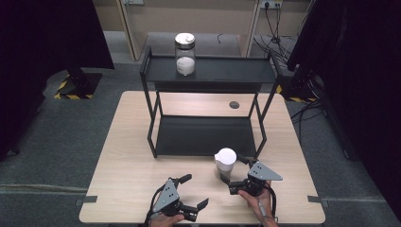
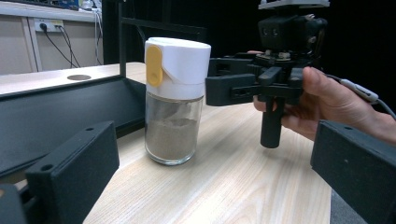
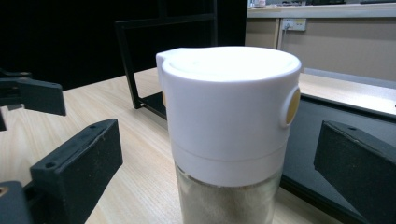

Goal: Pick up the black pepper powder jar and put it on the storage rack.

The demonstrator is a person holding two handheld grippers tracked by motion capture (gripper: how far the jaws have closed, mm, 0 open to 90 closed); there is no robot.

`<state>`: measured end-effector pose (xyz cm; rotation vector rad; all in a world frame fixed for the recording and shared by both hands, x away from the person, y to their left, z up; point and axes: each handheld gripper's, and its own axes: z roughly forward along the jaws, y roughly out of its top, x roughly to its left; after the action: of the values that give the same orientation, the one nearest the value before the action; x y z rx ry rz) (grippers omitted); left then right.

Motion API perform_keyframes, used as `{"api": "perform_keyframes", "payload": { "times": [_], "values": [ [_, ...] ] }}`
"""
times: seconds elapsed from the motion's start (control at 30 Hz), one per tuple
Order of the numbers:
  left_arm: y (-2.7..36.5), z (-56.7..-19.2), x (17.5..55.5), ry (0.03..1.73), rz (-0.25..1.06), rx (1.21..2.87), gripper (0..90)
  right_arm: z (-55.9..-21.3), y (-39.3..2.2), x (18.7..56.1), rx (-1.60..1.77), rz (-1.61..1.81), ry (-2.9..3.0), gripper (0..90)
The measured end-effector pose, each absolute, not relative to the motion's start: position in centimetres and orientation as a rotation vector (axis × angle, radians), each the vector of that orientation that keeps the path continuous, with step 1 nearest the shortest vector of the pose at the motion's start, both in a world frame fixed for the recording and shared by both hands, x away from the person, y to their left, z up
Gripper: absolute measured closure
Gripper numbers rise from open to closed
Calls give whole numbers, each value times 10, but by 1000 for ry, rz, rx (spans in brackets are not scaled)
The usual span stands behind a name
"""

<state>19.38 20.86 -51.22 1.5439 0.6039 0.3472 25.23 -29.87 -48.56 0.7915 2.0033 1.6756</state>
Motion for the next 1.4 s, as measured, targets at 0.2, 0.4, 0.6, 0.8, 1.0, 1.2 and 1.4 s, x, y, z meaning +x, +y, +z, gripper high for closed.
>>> {"api": "perform_keyframes", "payload": {
  "times": [0.2, 0.4, 0.6, 0.8, 1.0, 1.2, 1.4],
  "values": [
    [209, -513, 194, 606, 345, 1544, 4, -485, -293, 258, 780, 1652, 2009, 47],
    [209, -513, 195, 609, 341, 1546, 4, -486, -288, 263, 768, 1629, 2028, 100],
    [209, -513, 195, 608, 341, 1544, 4, -487, -285, 270, 773, 1615, 2046, 209],
    [209, -513, 195, 609, 341, 1545, 4, -487, -283, 273, 760, 1602, 2063, 288],
    [209, -513, 195, 609, 341, 1546, 4, -486, -284, 273, 764, 1599, 2064, 305],
    [209, -513, 194, 608, 344, 1544, 4, -482, -282, 270, 748, 1578, 2070, 307],
    [209, -513, 194, 608, 345, 1545, 4, -476, -283, 267, 738, 1610, 2053, 307]
  ]
}}
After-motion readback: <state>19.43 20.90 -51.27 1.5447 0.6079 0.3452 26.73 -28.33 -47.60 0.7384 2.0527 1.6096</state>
